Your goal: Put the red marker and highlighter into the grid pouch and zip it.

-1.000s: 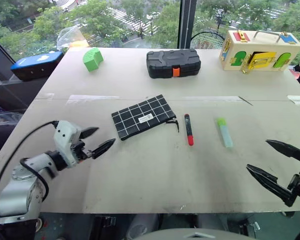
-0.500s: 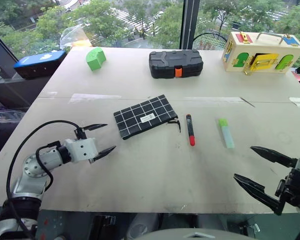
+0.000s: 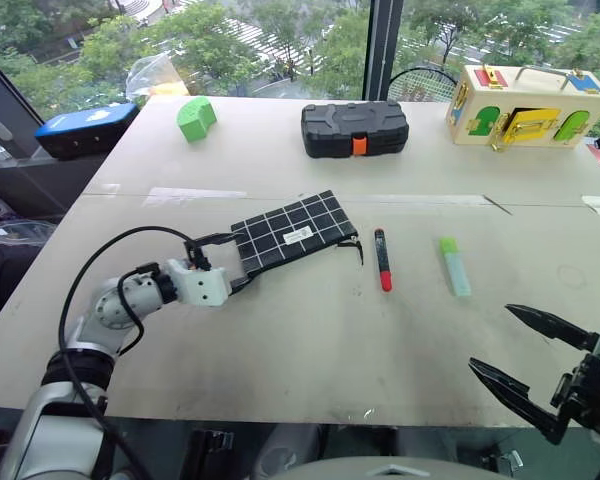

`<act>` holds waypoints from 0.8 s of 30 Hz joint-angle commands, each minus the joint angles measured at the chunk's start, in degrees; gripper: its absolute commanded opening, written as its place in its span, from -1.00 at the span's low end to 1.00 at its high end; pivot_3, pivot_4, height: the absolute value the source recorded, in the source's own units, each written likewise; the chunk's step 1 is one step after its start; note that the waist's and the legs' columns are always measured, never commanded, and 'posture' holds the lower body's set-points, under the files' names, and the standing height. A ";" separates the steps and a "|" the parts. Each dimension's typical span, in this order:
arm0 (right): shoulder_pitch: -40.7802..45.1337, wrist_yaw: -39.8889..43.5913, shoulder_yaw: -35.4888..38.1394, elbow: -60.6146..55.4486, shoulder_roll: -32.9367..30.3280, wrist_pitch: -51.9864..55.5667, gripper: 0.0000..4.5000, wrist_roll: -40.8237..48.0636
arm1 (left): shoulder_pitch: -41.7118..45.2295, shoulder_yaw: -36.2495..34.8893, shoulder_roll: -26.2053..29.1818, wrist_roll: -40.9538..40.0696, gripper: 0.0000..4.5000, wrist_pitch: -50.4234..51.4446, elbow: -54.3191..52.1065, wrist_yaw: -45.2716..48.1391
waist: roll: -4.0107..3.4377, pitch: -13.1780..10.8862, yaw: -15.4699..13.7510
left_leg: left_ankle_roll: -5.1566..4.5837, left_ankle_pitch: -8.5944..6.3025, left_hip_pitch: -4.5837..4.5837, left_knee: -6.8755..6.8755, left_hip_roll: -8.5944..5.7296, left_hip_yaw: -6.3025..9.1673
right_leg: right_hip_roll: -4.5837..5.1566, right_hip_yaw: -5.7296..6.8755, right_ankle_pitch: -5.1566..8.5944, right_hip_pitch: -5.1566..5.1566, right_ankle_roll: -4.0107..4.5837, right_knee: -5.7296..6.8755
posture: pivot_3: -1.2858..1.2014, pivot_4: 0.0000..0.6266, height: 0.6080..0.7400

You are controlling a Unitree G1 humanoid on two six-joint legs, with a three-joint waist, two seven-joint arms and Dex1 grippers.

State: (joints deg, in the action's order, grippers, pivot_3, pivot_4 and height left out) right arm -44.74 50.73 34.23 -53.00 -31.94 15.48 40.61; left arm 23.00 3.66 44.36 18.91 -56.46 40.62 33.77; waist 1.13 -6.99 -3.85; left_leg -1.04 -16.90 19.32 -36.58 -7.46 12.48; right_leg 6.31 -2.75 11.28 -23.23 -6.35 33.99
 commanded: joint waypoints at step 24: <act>34.25 -30.98 -24.83 -3.71 -4.46 23.48 1.00 -8.88 | 4.45 2.19 -8.16 -26.05 -0.95 23.39 -18.99 10.97 | -0.17 -0.21 0.96 | -0.02 -0.03 -0.48 0.03 0.09 0.16 | -0.09 0.01 0.02 0.46 0.00 0.01 | 0.03 -0.52 1.00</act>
State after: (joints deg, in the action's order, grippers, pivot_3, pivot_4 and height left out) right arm -13.57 25.62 11.72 -55.68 -35.41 32.50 34.24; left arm 26.66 7.06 36.48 -3.82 -36.25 25.74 43.70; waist 0.96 -7.20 -2.88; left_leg -1.05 -16.93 18.86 -36.54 -7.38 12.65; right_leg 6.23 -2.75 11.30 -22.76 -6.36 33.99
